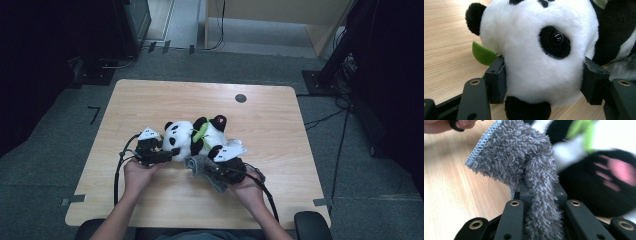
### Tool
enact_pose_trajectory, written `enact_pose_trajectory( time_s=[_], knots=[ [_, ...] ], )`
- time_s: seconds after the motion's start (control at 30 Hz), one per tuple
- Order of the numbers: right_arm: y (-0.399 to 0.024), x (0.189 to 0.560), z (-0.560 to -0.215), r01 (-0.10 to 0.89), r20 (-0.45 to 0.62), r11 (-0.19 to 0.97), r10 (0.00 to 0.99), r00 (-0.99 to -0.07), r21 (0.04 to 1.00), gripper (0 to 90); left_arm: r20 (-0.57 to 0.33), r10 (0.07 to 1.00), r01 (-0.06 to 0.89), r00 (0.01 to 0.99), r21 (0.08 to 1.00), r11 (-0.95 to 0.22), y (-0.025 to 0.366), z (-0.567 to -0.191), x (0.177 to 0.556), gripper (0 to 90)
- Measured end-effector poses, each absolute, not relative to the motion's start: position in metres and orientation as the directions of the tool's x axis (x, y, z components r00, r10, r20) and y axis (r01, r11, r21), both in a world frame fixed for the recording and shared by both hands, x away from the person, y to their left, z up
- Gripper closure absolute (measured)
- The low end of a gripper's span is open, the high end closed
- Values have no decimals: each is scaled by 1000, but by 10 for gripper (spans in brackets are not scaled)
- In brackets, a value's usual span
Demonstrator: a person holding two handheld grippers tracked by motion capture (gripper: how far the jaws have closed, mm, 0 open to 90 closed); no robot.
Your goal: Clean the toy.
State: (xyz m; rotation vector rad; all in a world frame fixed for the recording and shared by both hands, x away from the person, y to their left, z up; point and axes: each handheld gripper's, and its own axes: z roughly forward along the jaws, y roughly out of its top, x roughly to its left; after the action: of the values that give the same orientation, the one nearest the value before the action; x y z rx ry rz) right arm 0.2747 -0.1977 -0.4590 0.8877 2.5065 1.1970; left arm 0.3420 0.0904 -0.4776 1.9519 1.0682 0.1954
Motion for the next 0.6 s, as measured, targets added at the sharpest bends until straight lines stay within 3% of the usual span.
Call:
enact_pose_trajectory(
  time_s=[0.6],
  knots=[
    [-270, 282, -453, 496, 81, 430, 689, -720, 754, 773, -255, 739, 605, 624, 756, -249, 97, -477, 345, 349]
  ],
)
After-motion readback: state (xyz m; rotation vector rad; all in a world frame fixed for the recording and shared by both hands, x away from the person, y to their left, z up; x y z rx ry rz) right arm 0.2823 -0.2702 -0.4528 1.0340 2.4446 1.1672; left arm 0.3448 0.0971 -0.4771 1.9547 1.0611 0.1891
